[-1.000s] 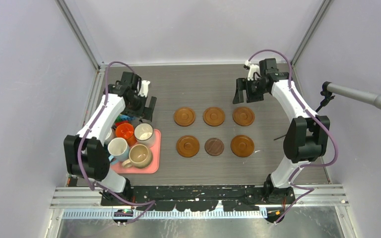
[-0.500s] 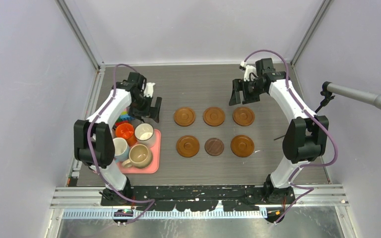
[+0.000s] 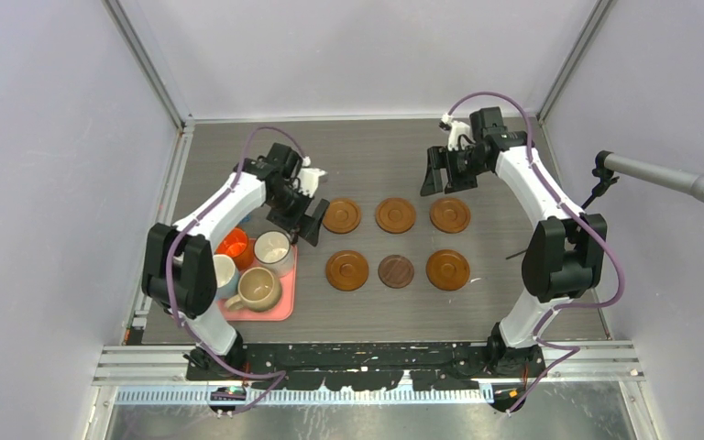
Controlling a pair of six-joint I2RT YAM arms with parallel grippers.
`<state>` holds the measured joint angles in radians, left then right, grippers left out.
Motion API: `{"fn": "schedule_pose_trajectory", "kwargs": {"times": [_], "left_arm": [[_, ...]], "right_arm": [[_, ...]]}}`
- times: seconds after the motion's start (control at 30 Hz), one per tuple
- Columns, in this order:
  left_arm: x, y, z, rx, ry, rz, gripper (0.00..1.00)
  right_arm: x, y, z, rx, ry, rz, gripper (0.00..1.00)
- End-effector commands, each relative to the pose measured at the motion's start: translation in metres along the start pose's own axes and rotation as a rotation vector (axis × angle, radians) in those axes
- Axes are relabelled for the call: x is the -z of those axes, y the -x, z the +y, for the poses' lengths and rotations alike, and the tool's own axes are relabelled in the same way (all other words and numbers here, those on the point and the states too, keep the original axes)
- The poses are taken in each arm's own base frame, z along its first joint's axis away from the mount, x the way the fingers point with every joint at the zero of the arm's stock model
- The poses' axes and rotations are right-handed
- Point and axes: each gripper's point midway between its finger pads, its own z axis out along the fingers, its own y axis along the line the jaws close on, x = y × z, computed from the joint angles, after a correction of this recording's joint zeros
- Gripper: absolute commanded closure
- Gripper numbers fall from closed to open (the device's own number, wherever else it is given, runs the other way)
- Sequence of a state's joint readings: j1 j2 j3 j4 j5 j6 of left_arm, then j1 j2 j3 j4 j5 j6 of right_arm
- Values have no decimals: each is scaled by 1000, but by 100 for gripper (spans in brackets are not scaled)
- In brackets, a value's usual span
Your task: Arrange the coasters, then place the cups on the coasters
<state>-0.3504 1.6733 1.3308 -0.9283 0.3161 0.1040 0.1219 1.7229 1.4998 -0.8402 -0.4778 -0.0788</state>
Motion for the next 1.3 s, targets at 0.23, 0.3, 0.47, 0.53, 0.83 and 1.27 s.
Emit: {"fn": "schedule_pose_trajectory", "kwargs": {"times": [0.23,0.3,0.47,0.53,0.83,1.27], "left_arm": [[45,-18,-46,-325,-106,4,6],[63,-11,-46,-361,-73,-41,1],[123,21,-17,-206,51,-288,0],[147,26,-3,-90,39,-370,0],[188,11,34,162,72,-469,0],[207,21,38,262,-25,-563,0]], "right_arm": [[-6,16,59,217,88,-29,22],[-12,17,73,259,105,-27,22],[-30,20,122,407,148,-45,22],[-38,21,147,489,175,-50,22],[-95,12,245,916,230,-23,21],[-168,-22,302,1142,245,2,22]]}}
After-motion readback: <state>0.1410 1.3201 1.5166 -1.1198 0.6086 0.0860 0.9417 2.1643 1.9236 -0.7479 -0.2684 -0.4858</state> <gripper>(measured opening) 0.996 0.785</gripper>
